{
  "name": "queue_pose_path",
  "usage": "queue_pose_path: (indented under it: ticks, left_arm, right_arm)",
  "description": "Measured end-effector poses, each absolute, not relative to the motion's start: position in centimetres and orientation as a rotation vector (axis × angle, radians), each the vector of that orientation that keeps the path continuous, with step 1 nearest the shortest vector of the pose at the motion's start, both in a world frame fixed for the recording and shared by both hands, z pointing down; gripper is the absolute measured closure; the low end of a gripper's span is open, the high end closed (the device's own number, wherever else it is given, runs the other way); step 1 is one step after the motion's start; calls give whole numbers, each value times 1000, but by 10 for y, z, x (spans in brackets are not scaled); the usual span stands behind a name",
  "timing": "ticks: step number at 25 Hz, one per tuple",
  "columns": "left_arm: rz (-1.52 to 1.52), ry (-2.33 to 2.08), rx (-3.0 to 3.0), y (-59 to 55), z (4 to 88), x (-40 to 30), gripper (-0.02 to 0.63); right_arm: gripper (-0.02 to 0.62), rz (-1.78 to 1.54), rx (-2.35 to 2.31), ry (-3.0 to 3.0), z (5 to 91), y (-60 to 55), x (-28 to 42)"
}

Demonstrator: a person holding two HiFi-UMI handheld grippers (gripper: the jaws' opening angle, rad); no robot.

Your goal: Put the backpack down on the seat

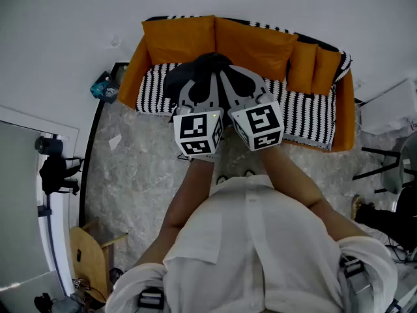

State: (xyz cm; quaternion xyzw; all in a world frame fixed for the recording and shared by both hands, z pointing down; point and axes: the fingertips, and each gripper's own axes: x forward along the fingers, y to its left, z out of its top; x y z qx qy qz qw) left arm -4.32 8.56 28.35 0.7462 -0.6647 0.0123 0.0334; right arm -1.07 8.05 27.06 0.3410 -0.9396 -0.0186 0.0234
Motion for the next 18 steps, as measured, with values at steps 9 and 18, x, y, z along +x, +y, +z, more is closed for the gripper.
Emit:
queue_pose_path:
  ticks: [9, 18]
  left_arm:
    - [61, -2021, 2284, 98, 297, -44, 568]
    - [52, -1900, 2307, 128, 318, -48, 568]
  right_arm:
    - [563, 12, 983, -2921, 285, 88, -15]
    - [558, 102, 747, -2993, 309, 120, -14]
